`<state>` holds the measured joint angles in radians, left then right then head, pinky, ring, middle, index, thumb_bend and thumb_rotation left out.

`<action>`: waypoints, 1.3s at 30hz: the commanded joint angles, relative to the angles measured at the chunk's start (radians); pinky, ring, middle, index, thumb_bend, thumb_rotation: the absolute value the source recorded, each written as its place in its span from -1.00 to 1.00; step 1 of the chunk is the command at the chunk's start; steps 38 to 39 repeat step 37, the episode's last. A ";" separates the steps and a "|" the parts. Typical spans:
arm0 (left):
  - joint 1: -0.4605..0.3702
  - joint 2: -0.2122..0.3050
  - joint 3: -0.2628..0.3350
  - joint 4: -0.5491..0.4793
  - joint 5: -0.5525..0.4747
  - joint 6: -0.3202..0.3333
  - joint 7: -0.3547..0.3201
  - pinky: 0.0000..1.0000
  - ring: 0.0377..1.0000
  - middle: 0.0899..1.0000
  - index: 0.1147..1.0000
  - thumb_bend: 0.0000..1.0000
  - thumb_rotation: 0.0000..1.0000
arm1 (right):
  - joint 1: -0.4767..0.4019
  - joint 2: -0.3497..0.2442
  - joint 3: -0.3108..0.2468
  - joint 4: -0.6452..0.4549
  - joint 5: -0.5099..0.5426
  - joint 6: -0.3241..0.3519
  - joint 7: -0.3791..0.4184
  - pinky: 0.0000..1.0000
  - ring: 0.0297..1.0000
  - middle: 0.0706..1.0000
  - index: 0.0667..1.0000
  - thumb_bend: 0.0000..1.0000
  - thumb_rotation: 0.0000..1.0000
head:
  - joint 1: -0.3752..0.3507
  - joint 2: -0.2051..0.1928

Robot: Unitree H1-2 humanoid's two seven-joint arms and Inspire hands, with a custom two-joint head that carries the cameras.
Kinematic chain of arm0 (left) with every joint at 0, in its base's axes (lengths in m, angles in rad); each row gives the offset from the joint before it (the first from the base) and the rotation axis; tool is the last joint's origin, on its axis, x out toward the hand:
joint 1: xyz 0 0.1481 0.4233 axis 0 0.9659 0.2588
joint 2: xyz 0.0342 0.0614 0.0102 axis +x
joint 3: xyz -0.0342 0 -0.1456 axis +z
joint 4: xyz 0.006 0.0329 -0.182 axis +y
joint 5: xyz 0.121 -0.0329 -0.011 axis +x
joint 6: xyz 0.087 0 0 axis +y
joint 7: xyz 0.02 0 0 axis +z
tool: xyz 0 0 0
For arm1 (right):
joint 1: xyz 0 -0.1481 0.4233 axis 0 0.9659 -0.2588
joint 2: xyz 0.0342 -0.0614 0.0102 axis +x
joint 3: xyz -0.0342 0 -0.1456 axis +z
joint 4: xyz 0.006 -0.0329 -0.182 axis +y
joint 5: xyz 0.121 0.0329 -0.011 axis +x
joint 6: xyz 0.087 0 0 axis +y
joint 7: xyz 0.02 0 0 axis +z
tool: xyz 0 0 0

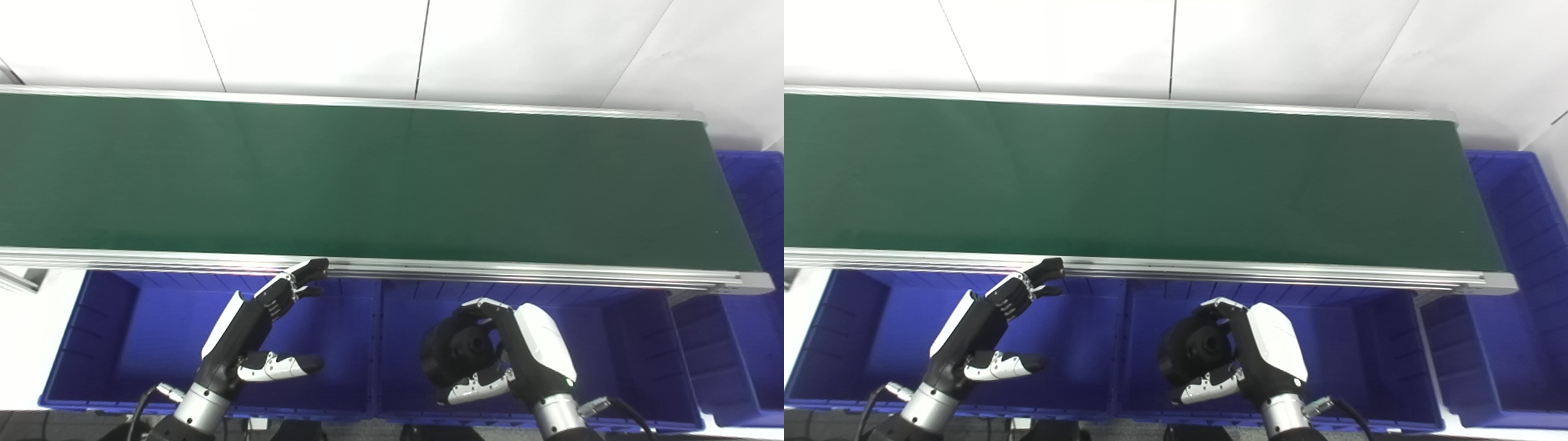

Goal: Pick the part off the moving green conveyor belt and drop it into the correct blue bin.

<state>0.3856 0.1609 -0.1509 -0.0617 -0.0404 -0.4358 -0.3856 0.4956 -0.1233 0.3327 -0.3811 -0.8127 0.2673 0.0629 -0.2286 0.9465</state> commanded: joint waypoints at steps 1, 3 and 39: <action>-0.004 0.009 0.003 -0.036 -0.003 -0.033 0.019 0.59 0.74 0.76 0.65 0.65 -0.10 | -0.016 -0.008 0.011 0.012 -0.017 -0.034 -0.013 -0.51 -0.21 -0.06 -0.09 0.03 -1.00 | -0.005 -0.001; -0.005 0.009 0.007 -0.033 0.004 -0.034 0.023 0.58 0.73 0.76 0.65 0.66 -0.10 | -0.038 -0.003 0.012 0.037 -0.023 0.013 0.019 -0.32 -0.22 -0.08 -0.01 0.02 -1.00 | -0.009 -0.004; 0.007 0.029 0.002 -0.015 -0.016 -0.033 0.024 0.55 0.71 0.74 0.65 0.71 -0.01 | 0.088 0.031 0.014 0.097 0.450 -0.546 -0.195 0.60 0.76 0.84 0.89 0.74 0.00 | -0.008 -0.039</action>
